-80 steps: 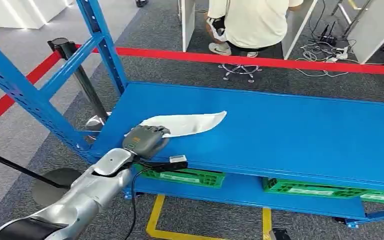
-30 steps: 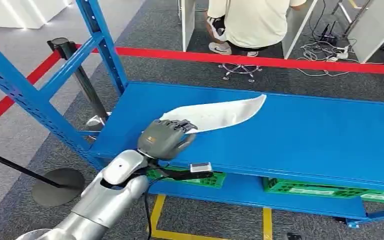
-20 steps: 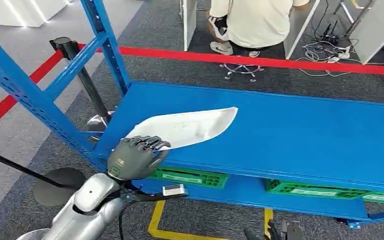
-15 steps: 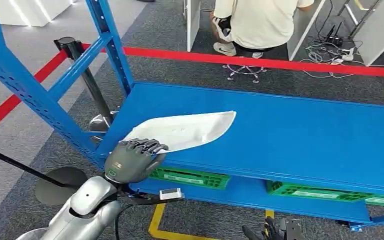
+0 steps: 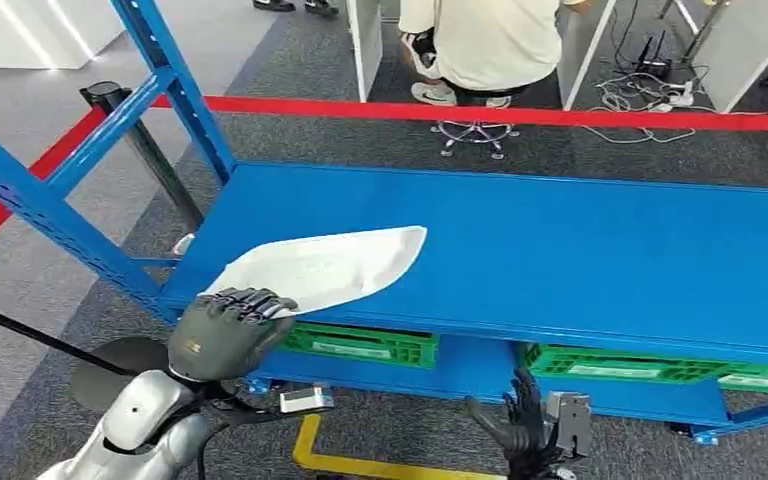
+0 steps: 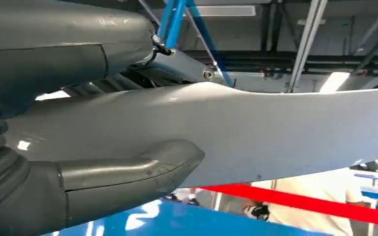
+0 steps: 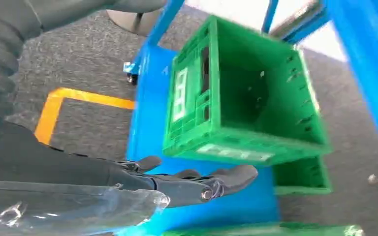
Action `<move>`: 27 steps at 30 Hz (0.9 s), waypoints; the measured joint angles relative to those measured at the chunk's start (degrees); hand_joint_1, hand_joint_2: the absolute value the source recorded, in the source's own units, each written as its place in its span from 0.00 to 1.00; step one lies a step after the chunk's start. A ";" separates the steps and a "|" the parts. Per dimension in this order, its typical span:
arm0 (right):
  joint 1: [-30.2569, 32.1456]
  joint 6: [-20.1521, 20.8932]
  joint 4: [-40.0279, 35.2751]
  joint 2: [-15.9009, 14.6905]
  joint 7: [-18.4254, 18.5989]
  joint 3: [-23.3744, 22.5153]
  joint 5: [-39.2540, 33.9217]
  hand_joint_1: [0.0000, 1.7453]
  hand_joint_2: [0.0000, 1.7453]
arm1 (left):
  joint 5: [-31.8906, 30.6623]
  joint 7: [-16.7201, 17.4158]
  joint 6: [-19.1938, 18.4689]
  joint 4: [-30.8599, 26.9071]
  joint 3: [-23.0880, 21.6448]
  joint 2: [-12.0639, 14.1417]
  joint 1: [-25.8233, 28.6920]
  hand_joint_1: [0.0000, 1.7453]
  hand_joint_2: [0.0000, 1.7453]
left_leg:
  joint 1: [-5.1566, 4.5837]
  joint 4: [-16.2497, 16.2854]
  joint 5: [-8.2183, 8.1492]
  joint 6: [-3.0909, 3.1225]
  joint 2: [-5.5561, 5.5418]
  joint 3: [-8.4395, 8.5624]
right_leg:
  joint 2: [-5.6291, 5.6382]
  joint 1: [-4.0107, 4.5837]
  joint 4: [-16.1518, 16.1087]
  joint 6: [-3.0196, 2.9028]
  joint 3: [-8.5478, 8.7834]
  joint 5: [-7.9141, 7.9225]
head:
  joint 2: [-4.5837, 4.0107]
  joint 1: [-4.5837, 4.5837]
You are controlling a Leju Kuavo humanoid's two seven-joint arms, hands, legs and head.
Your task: Take the parts from the cabinet and place them on the table.
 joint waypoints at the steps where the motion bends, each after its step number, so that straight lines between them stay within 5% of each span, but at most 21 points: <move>1: 0.52 0.00 -0.93 -0.11 0.00 2.05 -0.84 0.00 1.00 | 0.24 -0.22 0.02 0.00 0.28 0.00 0.11 1.00 1.00 | -0.01 -2.50 1.62 0.15 -0.02 1.88 | 0.35 0.00 0.00 0.13 -0.47 0.43 | 0.00 -0.02; 3: 1.27 -0.09 -2.44 -0.20 0.02 4.81 -1.55 0.00 1.00 | 0.33 -0.37 0.17 0.00 0.90 -0.02 0.16 1.00 1.00 | 0.10 -12.09 5.09 0.51 -0.78 8.41 | 1.35 -0.08 0.02 0.51 -1.28 1.30 | 0.00 -0.02; 4: 1.42 -0.09 -3.14 -0.24 0.02 5.93 -1.76 0.00 1.00 | 0.33 -0.39 0.20 -0.04 1.09 -0.04 0.11 1.00 1.00 | 0.34 -16.38 4.04 0.66 -2.93 10.97 | 1.83 -0.04 0.07 0.87 -1.73 1.75 | 0.00 -0.02; 7: 1.69 -0.13 -4.39 -0.50 0.02 8.25 -1.85 0.00 1.00 | 0.35 -0.42 0.33 -0.09 1.38 -0.11 0.44 1.00 1.00 | 0.03 -16.55 4.91 1.03 -2.70 10.57 | 3.17 -0.02 -0.62 2.03 -2.20 3.47 | 0.02 -0.09; 9: 2.48 -0.20 -4.83 -0.81 0.02 9.02 -2.12 0.00 1.00 | 0.51 -0.42 0.37 -0.09 1.47 -0.35 0.41 1.00 1.00 | 0.36 -17.02 6.02 2.28 -1.37 10.03 | 3.45 -0.16 -1.17 2.88 -3.13 4.16 | 0.00 -0.09; 10: 2.99 -0.50 -5.07 -0.83 0.02 9.30 -2.40 0.00 1.00 | 0.66 -0.44 0.48 -0.09 1.53 -0.52 0.48 1.00 1.00 | 0.30 -17.02 6.49 2.80 -0.88 9.50 | 0.97 0.21 0.18 2.94 -3.65 1.82 | 0.00 0.11; 11: 3.32 -1.36 -5.37 -0.83 0.02 9.89 -2.75 0.00 1.00 | 0.81 -0.44 0.72 -0.09 1.66 -0.63 0.75 1.00 1.00 | 0.17 -17.01 6.97 3.22 -0.33 8.92 | -0.31 0.24 3.58 2.97 -4.83 -1.70 | 0.00 0.90; 13: 3.43 -2.69 -5.94 -0.85 0.02 10.85 -3.06 0.00 1.00 | 0.88 -0.48 0.98 -0.09 2.19 -0.61 1.25 1.00 1.00 | -0.16 -16.99 7.91 3.41 1.09 7.65 | -1.20 0.24 12.85 3.11 -7.44 -7.58 | 0.00 0.94; 14: 3.50 -3.22 -6.16 -0.85 0.02 11.23 -3.28 0.00 1.00 | 1.16 -0.57 1.14 -0.09 2.49 -0.61 1.45 1.00 1.00 | -0.29 -16.97 8.48 3.43 1.89 6.87 | -1.30 0.25 16.71 3.12 -8.08 -8.89 | 0.00 0.96; 15: 3.59 -3.76 -6.29 -0.85 0.02 11.55 -3.54 0.00 1.00 | 1.47 -0.66 1.27 -0.07 2.80 -0.59 1.58 1.00 1.00 | -0.38 -16.95 9.02 3.41 2.59 6.16 | -1.33 0.26 17.74 3.09 -7.37 -8.24 | 0.00 0.96; 16: 3.84 -4.06 -6.60 -0.85 0.02 11.77 -3.67 0.00 1.00 | 1.73 -0.79 1.40 -0.07 3.02 -0.59 1.64 1.00 1.00 | -0.47 -16.93 9.46 3.38 3.20 5.56 | -1.40 0.26 16.46 3.00 -5.53 -6.52 | 0.00 0.94; 18: 4.32 -4.24 -7.14 -0.85 0.02 12.38 -3.89 0.00 1.00 | 2.26 -1.07 1.77 -0.07 3.48 -0.59 1.73 1.00 1.00 | -0.56 -16.92 10.26 3.10 4.36 4.67 | -2.52 0.44 7.89 2.57 1.67 -3.20 | 0.00 0.94; 20: 4.42 -4.26 -8.17 -0.88 0.02 12.93 -4.41 0.00 1.00 | 2.65 -1.47 2.03 -0.07 3.89 -0.74 1.79 1.00 1.00 | -0.85 -16.71 10.88 2.51 5.29 4.43 | -6.99 1.50 -1.45 2.17 8.38 -5.89 | 0.00 0.96; 24: 6.11 -4.22 -9.75 -1.07 0.00 13.06 -5.39 0.00 1.00 | 2.67 -1.97 2.34 -0.07 4.02 -1.75 1.75 1.00 1.00 | -0.61 -16.95 12.22 1.25 7.62 4.44 | -4.42 1.59 -1.88 0.17 6.22 -4.49 | 0.00 0.70; 25: 6.71 -4.24 -10.03 -1.05 0.00 13.06 -5.39 0.00 1.00 | 2.87 -1.97 2.38 -0.02 4.00 -1.94 1.70 1.00 1.00 | -0.31 -16.29 10.42 0.56 5.13 4.08 | -3.99 1.32 -1.92 -0.13 5.82 -3.82 | -0.02 0.74; 26: 7.15 -4.24 -10.44 -1.07 0.04 13.06 -5.35 0.00 1.00 | 3.37 -1.97 2.58 0.02 3.98 -2.18 1.73 1.00 1.00 | -0.23 -13.95 6.91 0.22 2.62 3.43 | -3.38 1.18 -1.92 -0.60 5.33 -3.05 | 0.00 0.59; 27: 7.49 -4.22 -10.95 -1.07 0.02 13.06 -5.33 0.00 1.00 | 3.63 -1.97 2.67 0.04 3.98 -2.34 1.73 1.00 1.00 | -0.21 -10.24 3.44 0.04 1.61 2.39 | -2.77 1.16 -1.89 -0.74 4.40 -2.23 | 0.00 0.33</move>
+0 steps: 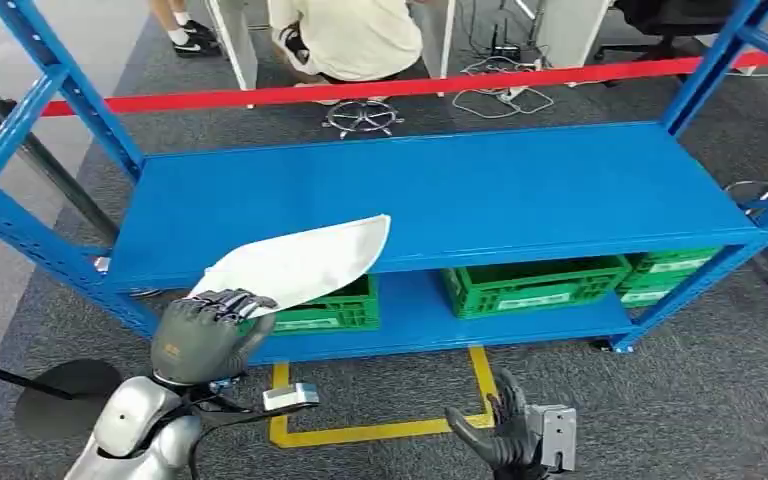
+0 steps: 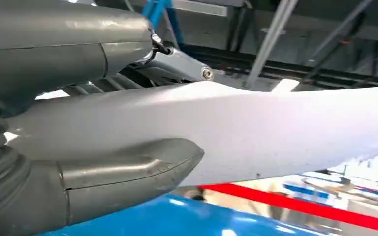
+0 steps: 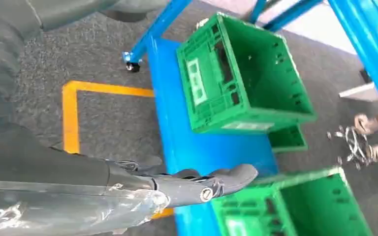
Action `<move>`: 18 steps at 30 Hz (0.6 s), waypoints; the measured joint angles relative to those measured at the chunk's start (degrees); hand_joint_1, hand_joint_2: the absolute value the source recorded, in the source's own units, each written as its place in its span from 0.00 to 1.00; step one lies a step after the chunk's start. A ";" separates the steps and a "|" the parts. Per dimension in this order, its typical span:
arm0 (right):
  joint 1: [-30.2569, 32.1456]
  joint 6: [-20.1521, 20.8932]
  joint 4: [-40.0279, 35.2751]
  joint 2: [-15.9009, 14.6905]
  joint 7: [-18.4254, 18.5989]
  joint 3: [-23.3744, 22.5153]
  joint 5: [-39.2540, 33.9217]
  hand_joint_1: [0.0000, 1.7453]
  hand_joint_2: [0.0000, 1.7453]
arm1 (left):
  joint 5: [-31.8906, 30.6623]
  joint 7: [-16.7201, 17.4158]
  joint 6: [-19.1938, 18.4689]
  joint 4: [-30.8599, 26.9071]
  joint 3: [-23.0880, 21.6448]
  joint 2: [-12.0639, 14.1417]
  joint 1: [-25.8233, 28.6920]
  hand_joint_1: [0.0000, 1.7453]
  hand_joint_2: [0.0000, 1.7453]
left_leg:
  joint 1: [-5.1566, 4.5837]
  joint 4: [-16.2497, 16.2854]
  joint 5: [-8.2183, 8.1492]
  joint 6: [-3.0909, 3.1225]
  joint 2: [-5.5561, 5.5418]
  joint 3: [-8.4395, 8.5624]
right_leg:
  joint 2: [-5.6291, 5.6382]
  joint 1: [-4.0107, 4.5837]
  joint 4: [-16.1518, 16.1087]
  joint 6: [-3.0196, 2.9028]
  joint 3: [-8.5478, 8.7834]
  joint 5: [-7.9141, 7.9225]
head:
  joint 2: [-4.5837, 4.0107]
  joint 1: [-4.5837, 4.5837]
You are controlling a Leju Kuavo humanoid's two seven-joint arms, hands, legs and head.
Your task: Take the parts from the cabinet and place them on the table.
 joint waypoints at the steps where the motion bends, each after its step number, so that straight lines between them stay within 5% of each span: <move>1: 0.39 0.13 -0.78 0.00 0.00 -0.02 -0.04 0.00 1.00 | 0.41 -0.02 0.09 0.09 0.00 -0.13 -0.03 1.00 1.00 | 0.00 4.56 -2.92 -0.09 -0.35 -1.26 | 0.89 0.00 0.05 -0.04 -1.05 0.80 | 0.00 -0.20; 2: 1.00 0.37 -1.40 0.00 0.00 -0.04 -0.11 0.00 1.00 | 0.85 -0.07 0.13 0.20 -0.02 -0.33 -0.04 1.00 1.00 | -0.02 8.44 -4.50 -0.10 -0.51 -2.09 | 1.62 0.02 0.09 0.00 -2.06 1.51 | 0.00 -0.20; 4: 2.48 0.88 -2.67 -0.04 0.00 -0.15 -0.28 0.00 1.00 | 2.10 -0.55 0.26 0.42 -0.20 -0.83 -0.06 1.00 1.00 | -0.01 9.35 -2.90 0.07 -0.70 -0.60 | 2.84 0.02 0.14 0.09 -3.83 2.92 | 0.00 -0.20; 6: 3.54 1.16 -3.28 -0.04 0.00 -0.26 -0.37 0.00 1.00 | 3.28 -0.96 0.31 0.46 -0.39 -1.18 -0.29 1.00 1.00 | 0.13 2.59 1.08 0.33 -1.21 4.48 | 4.18 -0.13 0.22 0.55 -5.42 4.23 | 0.00 -0.17; 7: 3.87 1.44 -3.71 -0.04 0.00 -0.41 -0.41 0.00 1.00 | 4.82 -1.83 0.39 0.46 -0.50 -1.75 -0.50 1.00 1.00 | 0.34 -2.81 1.59 0.43 -3.01 8.36 | 4.88 -0.21 0.35 0.95 -6.02 4.92 | 0.00 -0.22; 8: 4.01 1.62 -3.87 -0.04 0.00 -0.72 -0.33 0.00 1.00 | 5.73 -2.43 0.42 0.48 -0.74 -2.14 -0.70 1.00 1.00 | 0.43 -6.98 -0.12 0.77 -5.13 10.93 | 5.36 0.06 0.42 1.33 -6.69 5.42 | 0.00 -0.28; 12: 5.02 1.84 -3.87 -0.04 0.00 -2.32 0.09 0.00 1.00 | 6.82 -3.34 0.66 0.85 -1.59 -3.43 -0.73 1.00 1.00 | 0.16 -7.59 0.85 2.51 -3.46 9.93 | 7.40 -0.26 -0.57 2.80 -7.26 8.22 | 0.00 -0.24; 13: 5.44 1.94 -3.87 -0.04 0.00 -2.64 0.11 0.00 1.00 | 6.95 -3.34 0.72 0.96 -1.73 -3.69 -0.96 1.00 1.00 | 0.31 -7.67 1.48 3.14 -2.55 9.43 | 5.71 -0.22 -0.09 2.88 -7.57 6.95 | 0.00 -0.17; 15: 5.62 1.95 -3.87 -0.04 0.02 -3.13 0.33 0.00 1.00 | 7.69 -3.67 0.72 1.05 -1.79 -4.11 -0.93 1.00 1.00 | 0.07 -7.66 2.77 3.87 -1.51 8.09 | 2.22 -0.33 6.18 3.41 -10.00 -0.60 | 0.00 0.68; 16: 5.47 1.95 -3.82 -0.04 0.02 -3.41 0.46 0.00 1.00 | 8.86 -4.04 0.55 1.18 -1.79 -4.15 -0.91 1.00 1.00 | 0.00 -7.64 3.50 3.92 -0.72 7.10 | 1.66 -0.41 11.64 3.71 -11.33 -4.15 | 0.00 0.64; 17: 5.44 2.05 -3.71 -0.04 0.02 -3.84 0.50 0.00 1.00 | 10.30 -4.56 0.09 1.29 -1.79 -4.30 -0.92 1.00 1.00 | -0.02 -7.60 4.16 3.95 -0.05 6.17 | 1.46 -0.47 16.08 3.95 -12.15 -6.06 | 0.00 0.70; 18: 5.47 2.30 -3.58 -0.04 0.02 -4.40 0.53 0.00 1.00 | 11.59 -5.05 -0.33 1.40 -1.81 -4.50 -0.91 1.00 1.00 | -0.01 -7.56 4.80 3.92 0.63 5.31 | 1.41 -0.55 18.95 4.14 -12.17 -6.13 | 0.00 0.70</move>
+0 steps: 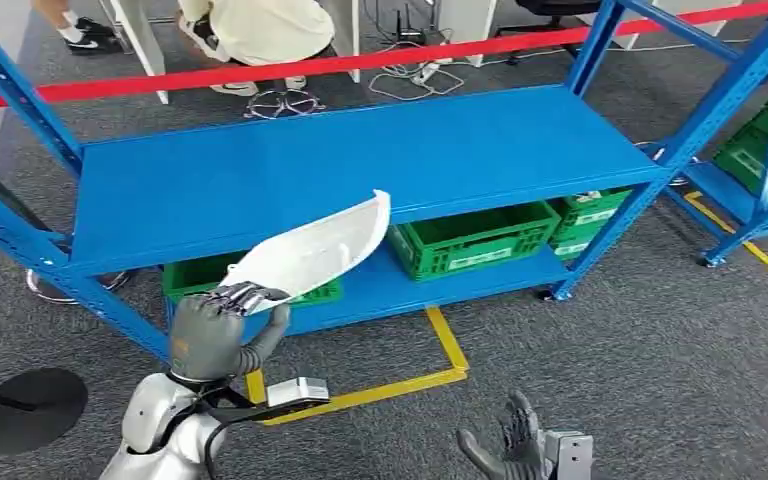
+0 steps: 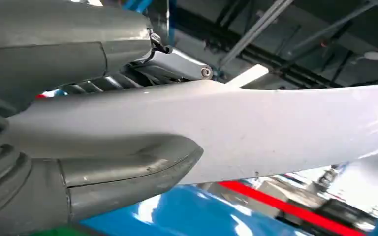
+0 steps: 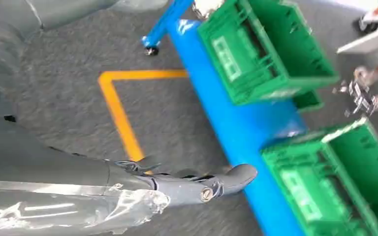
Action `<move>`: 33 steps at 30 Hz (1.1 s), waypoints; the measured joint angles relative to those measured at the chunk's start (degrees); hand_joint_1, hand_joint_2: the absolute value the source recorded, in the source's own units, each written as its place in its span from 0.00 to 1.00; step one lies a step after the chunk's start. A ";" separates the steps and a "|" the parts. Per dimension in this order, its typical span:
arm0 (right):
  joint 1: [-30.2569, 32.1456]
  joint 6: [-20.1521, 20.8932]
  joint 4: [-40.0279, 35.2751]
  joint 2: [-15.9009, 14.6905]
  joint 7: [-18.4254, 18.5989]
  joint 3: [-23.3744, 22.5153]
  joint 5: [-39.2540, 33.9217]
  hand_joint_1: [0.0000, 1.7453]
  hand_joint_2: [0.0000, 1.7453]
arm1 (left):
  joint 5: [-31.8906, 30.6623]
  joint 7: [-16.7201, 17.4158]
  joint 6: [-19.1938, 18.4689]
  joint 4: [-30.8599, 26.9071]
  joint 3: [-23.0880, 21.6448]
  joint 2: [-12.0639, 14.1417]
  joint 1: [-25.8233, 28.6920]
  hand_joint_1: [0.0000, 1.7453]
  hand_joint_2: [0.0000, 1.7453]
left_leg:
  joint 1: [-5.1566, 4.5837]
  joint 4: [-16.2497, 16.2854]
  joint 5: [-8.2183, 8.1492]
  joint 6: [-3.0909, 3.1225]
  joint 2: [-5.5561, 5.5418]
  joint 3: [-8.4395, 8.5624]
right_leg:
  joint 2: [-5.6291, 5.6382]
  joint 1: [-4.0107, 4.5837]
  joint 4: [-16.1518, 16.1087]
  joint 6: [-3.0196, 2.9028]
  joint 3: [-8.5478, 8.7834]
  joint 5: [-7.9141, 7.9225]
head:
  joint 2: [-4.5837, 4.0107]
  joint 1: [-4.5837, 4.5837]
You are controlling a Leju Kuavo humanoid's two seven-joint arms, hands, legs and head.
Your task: Take the parts from the cabinet and place them on the table.
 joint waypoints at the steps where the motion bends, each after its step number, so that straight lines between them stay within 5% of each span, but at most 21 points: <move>1: 0.06 0.61 0.26 0.00 0.00 -0.82 -0.09 0.00 1.00 | 1.49 -0.56 -0.48 0.15 0.02 -0.22 0.01 1.00 1.00 | 0.00 0.07 0.70 -0.12 0.75 -0.97 | -0.01 -0.11 0.62 0.18 1.15 1.92 | 0.00 0.00; 3: 0.07 1.29 0.72 0.00 0.02 -2.05 -0.11 0.00 1.00 | 3.07 -1.18 -1.02 0.26 0.02 -0.57 -0.01 1.00 1.00 | 0.00 0.17 1.76 -0.49 1.91 -2.42 | -0.49 -0.23 -4.05 0.24 6.19 5.88 | 0.00 -0.02; 4: -0.05 1.66 0.92 0.00 0.02 -2.47 -0.15 0.00 1.00 | 3.38 -1.40 -1.20 0.28 0.04 -0.83 -0.04 1.00 1.00 | -0.02 0.27 2.30 -0.78 2.39 -2.91 | -1.87 -0.22 -9.69 0.17 10.82 6.03 | 0.00 0.00; 5: -0.27 1.97 1.09 0.04 0.02 -2.93 -0.20 0.00 1.00 | 3.58 -1.62 -1.24 0.28 0.04 -1.14 -0.02 1.00 1.00 | -0.34 0.42 2.61 -1.11 2.75 -3.07 | -4.61 -0.12 -15.80 0.19 15.74 3.44 | 0.00 0.04; 6: -0.62 2.21 1.22 0.04 0.02 -3.21 -0.22 0.00 1.00 | 3.62 -1.68 -1.24 0.28 0.07 -1.27 -0.18 1.00 1.00 | -0.42 0.54 3.02 -1.49 3.45 -3.13 | -4.70 0.35 -20.34 -0.08 18.57 1.71 | 0.00 0.09; 9: -0.73 2.51 2.27 0.11 0.02 -4.41 -0.13 0.00 1.00 | 3.60 -1.90 -1.81 0.46 0.02 -1.73 -0.37 1.00 1.00 | -0.14 0.17 4.61 -2.39 5.42 -3.15 | -3.11 0.65 -20.00 -1.54 16.22 2.61 | 0.00 -0.04; 10: -0.56 2.47 2.62 0.20 0.02 -4.74 -0.07 0.00 1.00 | 3.60 -1.90 -1.99 0.59 0.04 -1.77 -0.40 1.00 1.00 | 0.03 0.36 4.20 -2.86 4.91 -3.63 | -2.62 0.27 -20.20 -2.37 15.64 3.47 | 0.00 0.05; 12: -0.60 2.38 2.97 0.31 0.07 -5.22 0.00 0.00 1.00 | 3.53 -1.90 -2.56 0.74 0.09 -1.75 -0.36 1.00 1.00 | 0.18 5.12 -2.90 -3.47 0.26 -5.18 | -1.53 0.24 -20.17 -3.20 14.14 5.19 | 0.00 -0.13; 14: -0.81 2.40 3.25 0.52 0.07 -5.65 0.02 0.00 1.00 | 3.53 -1.90 -2.77 0.96 0.13 -1.70 -0.39 1.00 1.00 | 0.08 13.93 -8.67 -3.55 -1.16 -7.35 | -0.07 0.30 -20.06 -3.41 11.94 6.97 | 0.00 -0.50; 16: -0.64 2.38 3.58 0.52 0.07 -6.05 -0.02 0.00 1.00 | 3.53 -1.90 -2.80 1.14 0.17 -1.70 -0.37 1.00 1.00 | -0.03 17.84 -8.45 -3.35 -1.47 -7.16 | 1.10 0.38 -19.78 -3.32 9.80 8.44 | 0.00 -0.50; 18: -0.63 2.43 3.89 0.57 0.07 -6.34 -0.02 0.00 1.00 | 3.53 -1.90 -2.82 1.22 0.22 -1.70 -0.41 1.00 1.00 | -0.03 13.43 -4.33 -2.99 -1.61 -3.20 | 2.28 0.37 -19.46 -3.15 7.84 9.80 | 0.00 -0.50; 19: -0.67 2.47 4.02 0.59 0.07 -6.42 0.00 0.00 1.00 | 3.53 -1.90 -2.99 1.22 0.20 -1.75 -0.43 1.00 1.00 | 0.01 8.01 -2.73 -2.66 -2.38 0.75 | 3.08 0.31 -19.36 -2.89 6.82 10.65 | 0.00 -0.50; 21: -0.78 2.60 4.15 0.66 0.07 -6.75 0.11 0.00 1.00 | 3.55 -1.92 -3.82 1.22 0.17 -1.90 -0.54 1.00 1.00 | 0.25 -1.26 -5.19 -2.03 -5.53 6.63 | 4.11 0.59 -19.05 -2.24 5.66 11.89 | 0.00 -0.50; 24: -0.49 2.73 4.31 0.66 0.04 -7.41 0.55 0.00 1.00 | 4.02 -2.03 -5.05 1.51 0.17 -1.94 -0.60 1.00 1.00 | -0.35 -0.48 -4.44 -1.51 -4.48 5.52 | 5.23 0.19 -19.89 -1.11 5.36 13.77 | 0.00 -0.65; 25: -0.33 2.73 4.46 0.66 0.04 -7.77 0.63 0.00 1.00 | 4.15 -2.14 -5.35 1.64 0.20 -1.99 -0.66 1.00 1.00 | 0.26 -0.81 -3.62 -0.90 -3.50 4.97 | 5.48 0.05 -20.02 -0.83 4.55 14.08 | 0.00 -0.65; 26: -0.20 2.77 4.52 0.66 0.07 -7.95 0.77 0.00 1.00 | 4.15 -2.21 -5.51 1.75 0.17 -2.03 -0.82 1.00 1.00 | 0.17 -0.81 -3.29 -0.61 -3.03 4.53 | 3.61 0.16 -18.92 -0.79 4.09 12.18 | 0.00 -0.57; 27: -0.19 2.84 4.55 0.66 0.07 -8.15 0.92 0.00 1.00 | 4.15 -2.34 -5.62 1.81 0.22 -2.14 -0.76 1.00 1.00 | 0.14 -0.81 -2.72 -0.23 -2.57 3.74 | 1.51 0.17 -15.40 -0.47 2.74 8.01 | 0.00 0.18; 29: -0.38 3.08 4.59 0.66 0.07 -8.22 1.11 0.00 1.00 | 4.15 -2.40 -5.62 1.97 0.42 -2.12 -0.73 1.00 1.00 | 0.09 -0.80 -1.58 -0.21 -1.19 2.40 | 0.10 -0.01 -6.08 0.22 0.15 1.76 | 0.00 0.20; 30: -0.40 3.10 4.68 0.66 0.07 -8.41 1.14 0.00 1.00 | 4.15 -2.47 -5.61 2.05 0.50 -2.12 -0.74 1.00 1.00 | 0.08 -0.74 -1.02 -0.27 -0.46 1.73 | -0.05 -0.13 -2.08 0.48 -0.62 0.91 | 0.00 0.30; 31: -0.35 3.10 4.76 0.66 0.07 -8.69 1.24 0.00 1.00 | 4.15 -2.51 -5.66 2.12 0.52 -2.12 -0.73 1.00 1.00 | 0.08 -0.70 -0.56 -0.37 0.26 1.07 | -0.09 -0.26 -0.35 0.63 -0.40 1.86 | 0.00 0.33; 33: -0.34 3.30 4.85 0.66 0.07 -9.05 1.27 0.00 1.00 | 4.23 -2.71 -5.86 2.19 0.57 -2.12 -0.74 1.00 1.00 | 0.09 -0.65 0.28 -0.74 1.69 -0.08 | -0.46 -0.41 -4.59 0.73 4.36 5.77 | 0.00 0.33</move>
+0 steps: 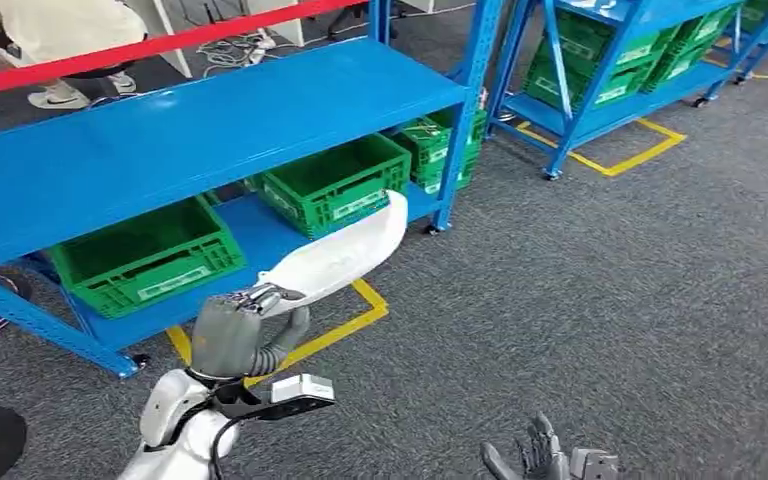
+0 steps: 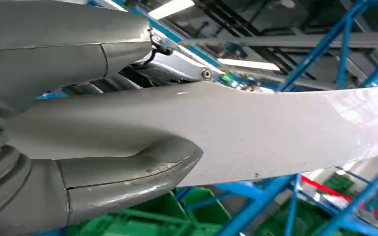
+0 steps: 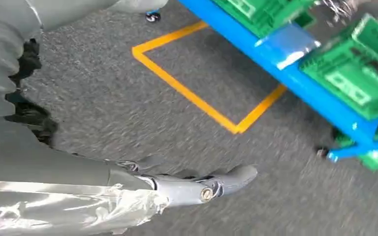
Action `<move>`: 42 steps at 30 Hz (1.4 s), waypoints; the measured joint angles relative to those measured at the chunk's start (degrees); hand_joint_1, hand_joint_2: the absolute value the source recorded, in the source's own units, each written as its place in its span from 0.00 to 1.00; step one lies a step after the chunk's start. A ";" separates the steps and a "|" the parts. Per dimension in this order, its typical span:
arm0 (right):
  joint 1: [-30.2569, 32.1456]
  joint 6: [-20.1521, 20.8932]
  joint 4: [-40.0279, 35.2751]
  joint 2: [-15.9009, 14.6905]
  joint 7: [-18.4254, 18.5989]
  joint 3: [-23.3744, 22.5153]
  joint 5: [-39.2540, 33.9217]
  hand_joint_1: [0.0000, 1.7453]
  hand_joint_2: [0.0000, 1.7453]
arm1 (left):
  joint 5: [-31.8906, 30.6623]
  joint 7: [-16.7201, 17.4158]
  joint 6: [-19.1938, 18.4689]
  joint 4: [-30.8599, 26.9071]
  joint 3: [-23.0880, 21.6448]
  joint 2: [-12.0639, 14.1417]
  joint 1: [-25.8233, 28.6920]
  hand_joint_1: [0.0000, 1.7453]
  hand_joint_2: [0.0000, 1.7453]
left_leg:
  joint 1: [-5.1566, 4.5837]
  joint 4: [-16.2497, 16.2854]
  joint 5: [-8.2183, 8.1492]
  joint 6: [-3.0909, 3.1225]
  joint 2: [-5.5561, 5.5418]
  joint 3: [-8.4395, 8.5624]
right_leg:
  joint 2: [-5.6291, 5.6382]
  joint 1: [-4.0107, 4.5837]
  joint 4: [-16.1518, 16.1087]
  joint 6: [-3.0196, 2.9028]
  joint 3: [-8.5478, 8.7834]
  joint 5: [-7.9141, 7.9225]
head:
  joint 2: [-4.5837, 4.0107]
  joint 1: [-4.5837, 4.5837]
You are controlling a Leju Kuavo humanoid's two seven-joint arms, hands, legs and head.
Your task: Take the parts from the cabinet and place them on the table.
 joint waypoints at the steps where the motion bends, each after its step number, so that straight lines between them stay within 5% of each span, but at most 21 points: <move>1: -0.05 0.09 0.00 0.00 0.00 -0.09 0.07 0.00 1.00 | 0.05 -0.11 -0.09 0.00 0.00 -0.02 -0.01 1.00 1.00 | 0.02 0.03 0.31 -0.27 0.56 -0.29 | -1.13 0.00 -5.30 -0.02 4.19 0.77 | 0.00 -0.02; 2: -0.20 0.06 0.00 0.02 0.00 -0.13 0.28 0.00 1.00 | 0.13 -0.28 -0.15 0.00 0.02 -0.02 -0.03 1.00 1.00 | -0.11 0.17 0.54 -0.62 0.99 -0.26 | -3.63 0.03 -11.02 -0.06 8.85 -0.29 | 0.00 -0.02; 3: -0.45 0.04 0.00 0.04 0.00 -0.13 0.59 0.00 1.00 | 0.26 -0.44 -0.20 0.00 0.13 0.00 -0.10 1.00 1.00 | -0.35 0.36 0.62 -0.92 1.57 -0.53 | -4.32 0.53 -15.07 -0.37 11.80 -1.96 | 0.00 0.18; 7: -0.23 -0.07 0.09 0.11 -0.04 -0.37 0.81 0.00 1.00 | 0.46 -0.68 -0.39 0.00 0.17 -0.17 -0.17 1.00 1.00 | -0.20 0.40 1.11 -2.28 3.70 -0.48 | -1.90 0.69 -15.32 -2.93 9.99 -1.52 | 0.00 -0.20; 9: -0.36 -0.29 0.15 0.31 -0.04 -0.61 1.16 0.00 1.00 | 0.96 -1.07 -0.46 -0.02 0.20 -0.13 -0.18 1.00 1.00 | 0.11 5.09 -3.32 -2.90 -1.11 -2.40 | -0.98 0.40 -15.27 -3.86 9.71 -0.56 | 0.00 -0.37; 12: -0.84 -1.31 0.68 0.46 -0.04 -0.50 2.38 0.00 1.00 | 3.42 -2.39 0.07 -0.22 1.23 0.46 0.56 1.00 1.00 | 0.01 18.10 -8.92 -2.98 -3.01 -7.75 | 0.96 0.58 -15.18 -4.27 8.71 0.09 | 0.00 -0.66; 14: -1.61 -2.23 1.98 0.46 -0.04 0.32 3.25 0.00 1.00 | 5.66 -3.52 0.55 -1.26 2.77 1.22 1.67 1.00 1.00 | -0.06 16.83 -6.30 -2.75 -3.22 -6.88 | 2.56 0.64 -15.08 -4.26 8.46 0.31 | 0.00 -0.70; 16: -2.32 -2.88 3.01 0.46 -0.04 1.05 3.63 0.00 1.00 | 6.93 -4.30 0.64 -2.27 4.26 1.94 2.16 1.00 1.00 | -0.04 7.64 -1.16 -2.38 -3.95 -2.20 | 3.91 0.64 -14.96 -4.17 8.52 0.36 | 0.00 -0.74; 18: -3.38 -3.43 3.87 0.48 -0.04 2.08 3.74 0.00 1.00 | 7.96 -5.42 0.68 -3.19 5.70 2.32 2.59 1.00 1.00 | 0.31 1.13 0.05 -2.13 -7.48 1.13 | 4.87 1.00 -14.37 -3.67 7.77 0.34 | 0.00 -0.72; 22: -3.98 -4.22 4.72 0.35 -0.09 3.89 3.39 0.00 1.00 | 9.20 -6.99 0.46 -4.02 8.37 2.67 3.33 1.00 1.00 | 0.66 0.47 -0.17 -1.13 -5.63 0.55 | 5.96 0.69 -14.11 -2.42 6.34 0.60 | 0.00 -0.81; 24: -4.46 -4.28 5.03 0.35 -0.11 4.46 3.39 0.00 1.00 | 9.38 -7.10 0.44 -4.44 8.83 2.69 3.47 1.00 1.00 | 0.56 0.47 -0.10 -0.52 -4.93 0.51 | 1.92 0.86 -9.72 -1.95 4.40 -2.19 | 0.00 0.06; 26: -4.97 -4.28 5.29 0.35 -0.11 4.85 3.37 0.00 1.00 | 9.42 -7.15 0.39 -4.55 9.51 2.84 3.90 1.00 1.00 | 0.38 0.47 -0.10 -0.37 -3.54 0.45 | 0.60 0.55 0.12 -1.54 -0.15 -6.60 | 0.00 0.18; 28: -5.09 -4.28 5.71 0.33 -0.11 4.96 3.34 0.00 1.00 | 9.44 -7.15 0.39 -4.55 10.05 2.97 4.11 1.00 1.00 | 0.35 0.49 -0.10 -0.36 -2.25 0.44 | 0.37 0.35 4.10 -1.25 -1.91 -7.21 | 0.00 0.17; 29: -5.13 -4.28 5.83 0.33 -0.11 5.01 3.32 0.00 1.00 | 9.44 -7.15 0.39 -4.55 10.21 2.99 4.11 1.00 1.00 | 0.35 0.51 -0.10 -0.37 -1.72 0.46 | 0.24 0.27 1.99 -1.21 -0.70 -5.60 | 0.00 0.18; 31: -5.30 -4.28 5.99 0.31 -0.11 5.22 3.28 0.00 1.00 | 9.47 -7.15 0.35 -4.63 10.38 2.99 4.11 1.00 1.00 | 0.38 0.56 -0.20 -0.57 -0.68 0.65 | -1.21 0.18 -8.11 -1.35 4.82 -0.79 | 0.00 0.17; 32: -5.42 -4.28 6.01 0.31 -0.11 5.31 3.28 0.00 1.00 | 9.47 -7.15 0.33 -4.70 10.47 2.99 4.11 1.00 1.00 | 0.25 0.58 -0.27 -0.85 -0.26 0.79 | -3.42 0.22 -12.51 -1.40 7.26 0.39 | 0.00 0.20; 33: -5.73 -4.28 6.03 0.31 -0.11 5.44 3.26 0.00 1.00 | 9.47 -7.15 0.33 -4.85 10.65 3.02 4.19 1.00 1.00 | -0.23 0.92 -0.42 -1.27 0.09 0.59 | -4.15 0.82 -14.09 -1.69 8.20 -0.22 | 0.00 0.39; 37: -5.96 -4.28 6.14 0.31 -0.11 5.77 2.58 0.00 1.00 | 9.49 -7.63 -0.02 -4.98 11.06 3.04 4.09 1.00 1.00 | -0.09 0.73 -0.23 -2.51 2.35 0.49 | -1.48 0.85 -13.94 -3.30 7.02 0.57 | 0.00 -0.09; 39: -6.11 -4.44 6.10 0.33 -0.15 5.99 1.99 0.00 1.00 | 9.58 -7.74 -0.43 -5.01 11.30 3.04 3.86 1.00 1.00 | 0.19 4.44 -3.47 -2.90 -1.22 -1.03 | -0.47 0.52 -14.11 -4.02 6.76 1.03 | 0.00 -0.24; 40: -6.19 -4.46 6.10 0.33 -0.15 6.29 1.68 0.00 1.00 | 9.68 -7.78 -0.96 -4.98 11.56 3.06 3.73 1.00 1.00 | 0.18 9.92 -6.33 -2.97 -2.37 -3.48 | 0.18 0.51 -14.11 -4.17 6.61 1.13 | 0.00 -0.70; 42: -6.28 -4.70 6.10 0.31 -0.15 6.54 1.55 0.00 1.00 | 10.10 -7.82 -1.31 -4.98 12.24 3.13 3.58 1.00 1.00 | 0.11 18.03 -9.14 -3.00 -3.03 -7.35 | 1.34 0.58 -14.10 -4.32 6.45 1.24 | 0.00 -0.74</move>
